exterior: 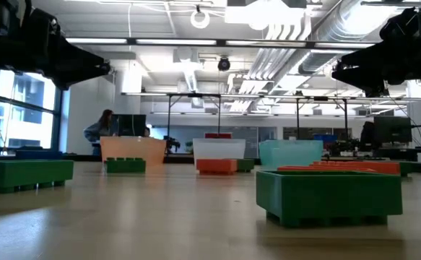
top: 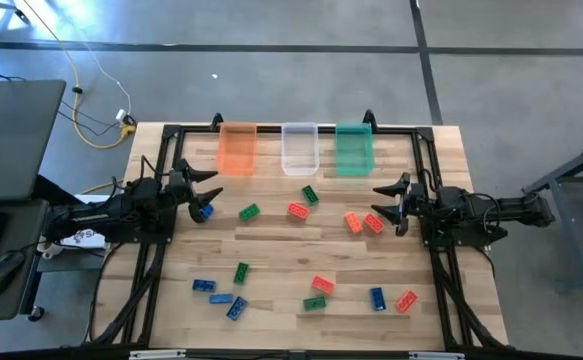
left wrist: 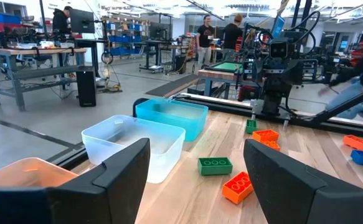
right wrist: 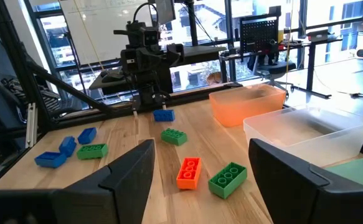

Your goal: Sort & place blocks by color

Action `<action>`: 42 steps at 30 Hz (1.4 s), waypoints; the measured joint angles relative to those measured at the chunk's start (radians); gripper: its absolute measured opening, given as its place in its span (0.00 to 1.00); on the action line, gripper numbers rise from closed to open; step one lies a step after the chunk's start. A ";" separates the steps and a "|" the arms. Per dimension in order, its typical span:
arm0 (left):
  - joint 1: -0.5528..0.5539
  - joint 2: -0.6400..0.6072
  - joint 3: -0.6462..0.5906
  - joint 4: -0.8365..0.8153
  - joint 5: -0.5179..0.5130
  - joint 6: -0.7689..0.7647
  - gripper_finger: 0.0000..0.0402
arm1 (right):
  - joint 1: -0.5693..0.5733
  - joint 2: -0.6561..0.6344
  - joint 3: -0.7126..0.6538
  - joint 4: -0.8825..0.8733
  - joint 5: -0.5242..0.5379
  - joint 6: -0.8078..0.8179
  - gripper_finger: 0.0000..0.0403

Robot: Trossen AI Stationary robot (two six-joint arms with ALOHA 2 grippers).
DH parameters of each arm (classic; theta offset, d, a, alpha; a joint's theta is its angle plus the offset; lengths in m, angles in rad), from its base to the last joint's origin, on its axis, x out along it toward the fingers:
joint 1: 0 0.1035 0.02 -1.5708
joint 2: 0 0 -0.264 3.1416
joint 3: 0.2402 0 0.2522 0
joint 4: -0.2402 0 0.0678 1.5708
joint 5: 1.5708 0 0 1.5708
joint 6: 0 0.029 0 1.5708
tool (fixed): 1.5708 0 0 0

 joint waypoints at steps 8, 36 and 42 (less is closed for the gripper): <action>0.000 0.000 0.000 0.000 0.000 0.000 0.62 | 0.000 0.000 0.000 0.000 0.000 0.000 0.62; 0.000 0.000 0.000 0.014 0.000 0.000 0.62 | 0.000 0.000 0.000 0.001 0.000 -0.007 0.62; 0.000 0.000 0.000 0.014 0.000 0.000 0.62 | 0.000 0.000 0.000 0.001 0.000 0.058 0.62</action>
